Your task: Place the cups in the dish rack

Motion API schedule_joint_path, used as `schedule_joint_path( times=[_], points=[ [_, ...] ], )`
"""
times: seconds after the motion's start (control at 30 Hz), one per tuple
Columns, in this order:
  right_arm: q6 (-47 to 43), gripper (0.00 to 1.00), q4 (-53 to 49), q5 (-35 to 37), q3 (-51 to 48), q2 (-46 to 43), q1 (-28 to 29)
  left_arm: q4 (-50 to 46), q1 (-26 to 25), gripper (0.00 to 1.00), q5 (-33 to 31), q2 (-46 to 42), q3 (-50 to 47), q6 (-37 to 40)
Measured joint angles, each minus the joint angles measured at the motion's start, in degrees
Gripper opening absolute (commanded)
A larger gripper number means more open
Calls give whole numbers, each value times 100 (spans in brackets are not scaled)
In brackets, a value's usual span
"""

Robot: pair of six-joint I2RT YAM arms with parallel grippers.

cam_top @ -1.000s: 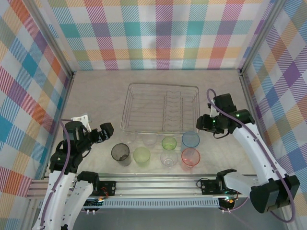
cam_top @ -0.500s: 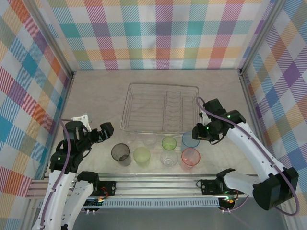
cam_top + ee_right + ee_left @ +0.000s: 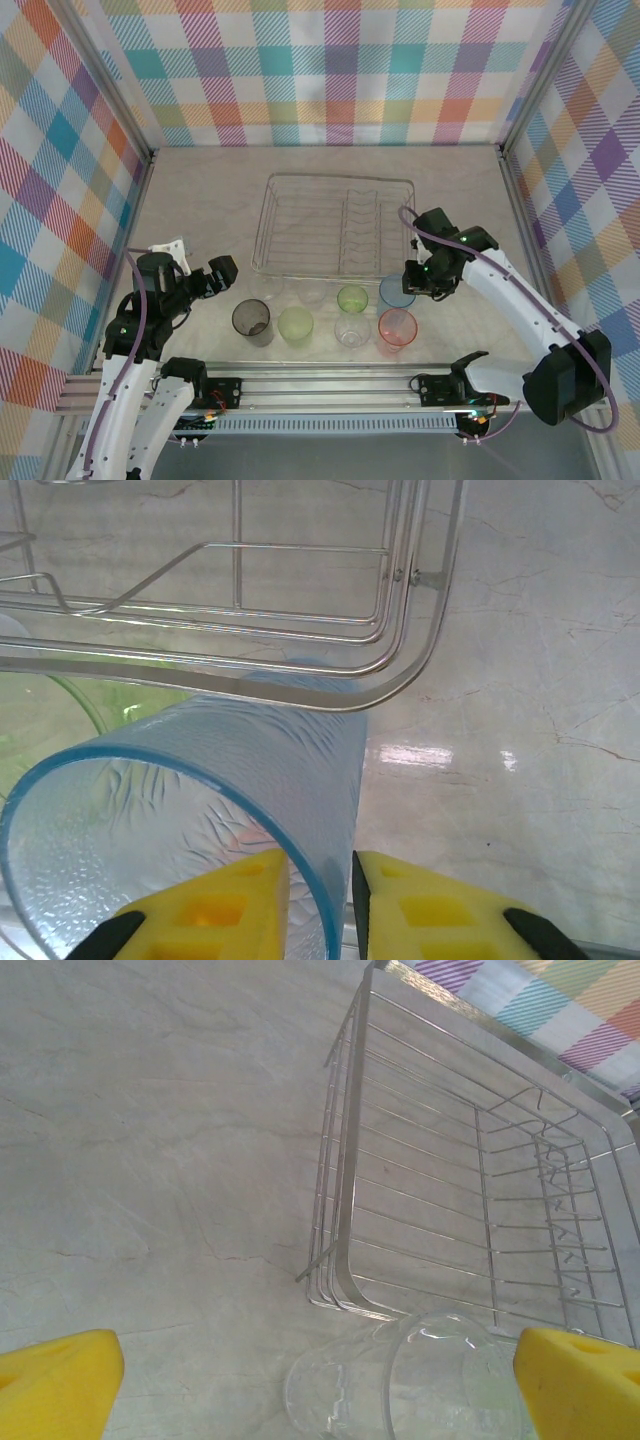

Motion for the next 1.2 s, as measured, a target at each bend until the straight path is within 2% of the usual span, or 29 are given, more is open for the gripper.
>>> schedule_joint_path(
  times=[0.17,0.33,0.57,0.8,0.93,1.2],
  points=[
    [2,21,46,81,-79,105,42,0,0,100,2,0,0,0],
    [17,16,72,195,-131,205,52,7,-9,100,31,-55,-35,2],
    [28,0,66,367,-140,236,68,9,-9,100,44,-81,-42,2],
    [114,0,-365,883,-39,9,68,9,-11,100,42,-81,-42,0],
    [195,0,-931,1266,369,-223,68,-20,-20,100,24,-28,-33,-42],
    [251,0,-1856,1998,1963,-313,68,-289,-35,100,151,664,505,-234]
  ],
)
